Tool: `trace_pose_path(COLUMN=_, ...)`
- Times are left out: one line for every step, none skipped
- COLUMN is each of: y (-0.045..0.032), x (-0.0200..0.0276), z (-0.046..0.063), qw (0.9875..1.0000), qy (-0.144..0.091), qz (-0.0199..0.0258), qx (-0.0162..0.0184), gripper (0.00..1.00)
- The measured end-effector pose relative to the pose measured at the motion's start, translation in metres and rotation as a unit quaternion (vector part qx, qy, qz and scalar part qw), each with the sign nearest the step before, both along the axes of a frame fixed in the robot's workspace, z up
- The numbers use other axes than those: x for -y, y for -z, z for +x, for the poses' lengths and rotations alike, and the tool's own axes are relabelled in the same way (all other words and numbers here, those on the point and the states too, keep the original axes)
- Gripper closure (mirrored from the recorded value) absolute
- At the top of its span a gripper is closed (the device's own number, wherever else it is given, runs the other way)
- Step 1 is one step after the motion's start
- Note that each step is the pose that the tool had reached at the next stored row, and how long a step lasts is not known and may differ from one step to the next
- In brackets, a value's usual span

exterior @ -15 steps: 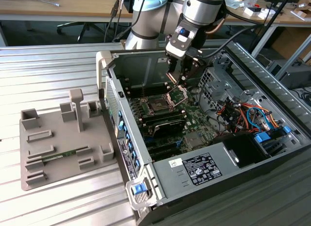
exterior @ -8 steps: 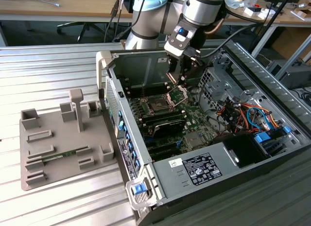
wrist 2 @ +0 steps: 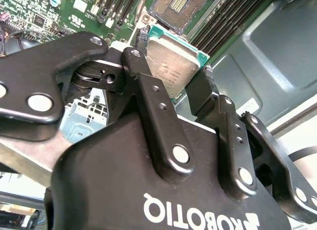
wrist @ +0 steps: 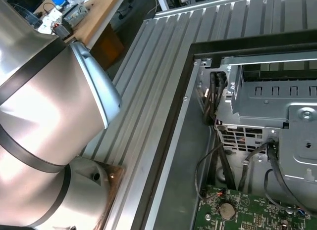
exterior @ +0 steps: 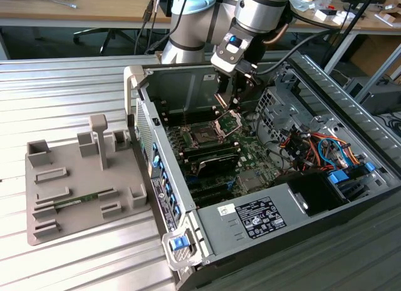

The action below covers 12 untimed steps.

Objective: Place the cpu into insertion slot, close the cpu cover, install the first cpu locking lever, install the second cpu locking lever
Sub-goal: 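Place the cpu into insertion slot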

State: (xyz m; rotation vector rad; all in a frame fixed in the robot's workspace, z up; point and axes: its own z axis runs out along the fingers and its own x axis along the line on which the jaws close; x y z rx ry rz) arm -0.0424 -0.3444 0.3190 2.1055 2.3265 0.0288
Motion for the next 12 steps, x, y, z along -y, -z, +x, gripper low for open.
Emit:
trace_pose_path(y=0.0, x=0.0, z=0.0, qw=1.0, qy=0.001, qz=0.0, qx=0.0, gripper=0.46)
trace_pose_path(y=0.0001, x=0.0, z=0.0, qw=1.0, qy=0.002, qz=0.0, qx=0.0, gripper=0.46)
trace_pose_path(y=0.0001, x=0.0, z=0.0, qw=1.0, qy=0.003, qz=0.0, qx=0.0, gripper=0.46)
trace_pose_path(y=0.0001, x=0.0, z=0.0, qw=1.0, qy=0.004, qz=0.0, qx=0.0, gripper=0.46)
trace_pose_path(y=0.0001, x=0.0, z=0.0, qw=1.0, qy=0.005, qz=0.0, qx=0.0, gripper=0.46)
trace_pose_path(y=0.0002, x=0.0, z=0.0, qw=1.0, qy=0.006, qz=0.0, qx=0.0, gripper=0.46)
trace_pose_path(y=0.0002, x=0.0, z=0.0, qw=1.0, qy=0.007, qz=0.0, qx=0.0, gripper=0.46)
trace_pose_path(y=0.0002, x=0.0, z=0.0, qw=1.0, qy=0.007, qz=0.0, qx=0.0, gripper=0.46)
trace_pose_path(y=0.0003, x=0.0, z=0.0, qw=1.0, qy=0.009, qz=0.0, qx=0.0, gripper=0.46)
trace_pose_path(y=0.0003, x=0.0, z=0.0, qw=1.0, qy=0.01, qz=0.0, qx=0.0, gripper=0.46)
trace_pose_path(y=0.0003, x=0.0, z=0.0, qw=0.9999, qy=0.01, qz=0.0, qx=0.0, gripper=0.46)
trace_pose_path(y=0.0003, x=0.0, z=0.0, qw=0.9999, qy=0.011, qz=0.0, qx=0.0, gripper=0.46)
